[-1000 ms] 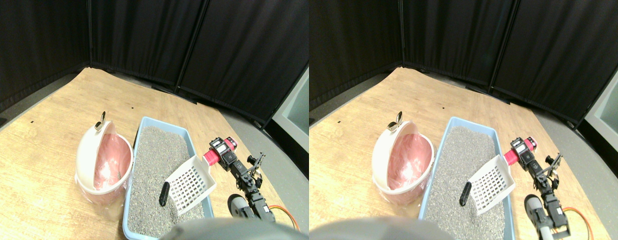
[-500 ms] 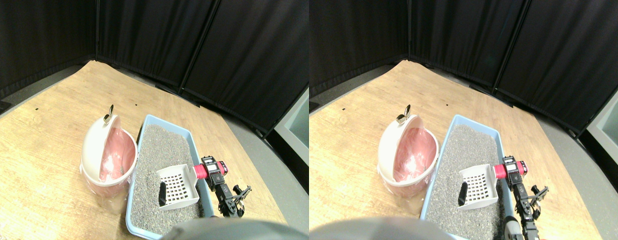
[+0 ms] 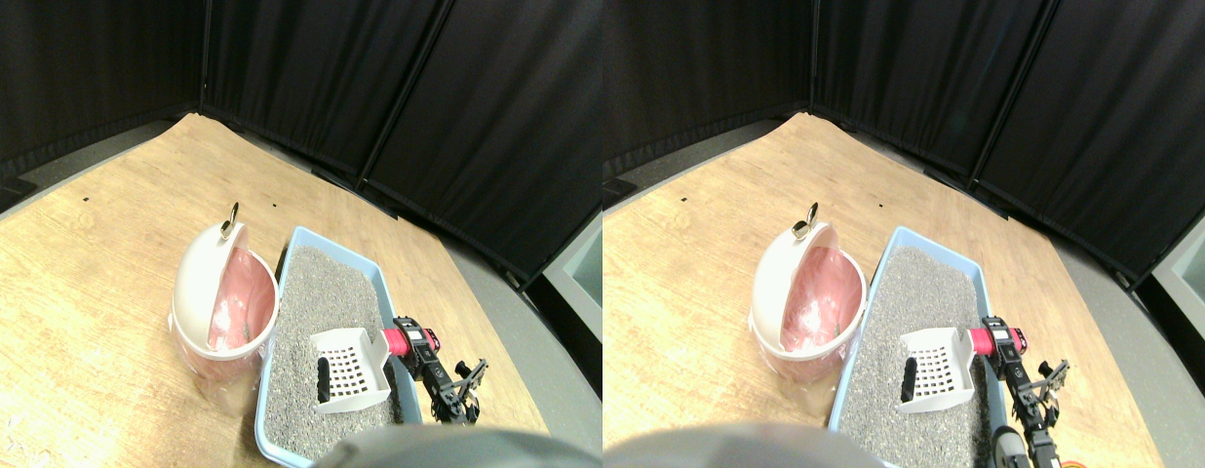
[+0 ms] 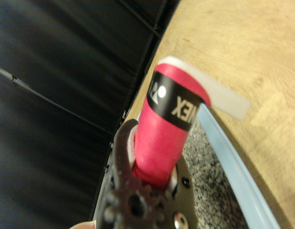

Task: Scoop (unimanual)

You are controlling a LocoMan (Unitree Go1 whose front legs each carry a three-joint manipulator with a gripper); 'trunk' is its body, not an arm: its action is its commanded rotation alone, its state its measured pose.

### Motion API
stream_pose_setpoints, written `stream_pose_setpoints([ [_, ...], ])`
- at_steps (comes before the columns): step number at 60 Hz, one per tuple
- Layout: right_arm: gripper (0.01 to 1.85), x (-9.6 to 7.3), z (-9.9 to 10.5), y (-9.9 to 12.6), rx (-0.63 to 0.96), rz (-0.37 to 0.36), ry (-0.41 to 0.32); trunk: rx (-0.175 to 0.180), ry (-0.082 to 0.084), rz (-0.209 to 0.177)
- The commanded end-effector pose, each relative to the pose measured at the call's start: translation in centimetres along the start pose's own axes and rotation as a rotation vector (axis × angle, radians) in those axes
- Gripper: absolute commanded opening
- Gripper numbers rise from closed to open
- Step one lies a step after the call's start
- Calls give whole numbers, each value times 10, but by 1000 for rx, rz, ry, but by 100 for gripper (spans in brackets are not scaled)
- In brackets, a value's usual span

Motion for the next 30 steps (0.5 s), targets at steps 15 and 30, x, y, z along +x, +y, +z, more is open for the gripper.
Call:
stream_pose_setpoints([
  [15,6,8,29,-16,189,-68,-169,-21,-6,25],
  [30,6,16,19,-31,417,-68,-308,-16,-14,33],
])
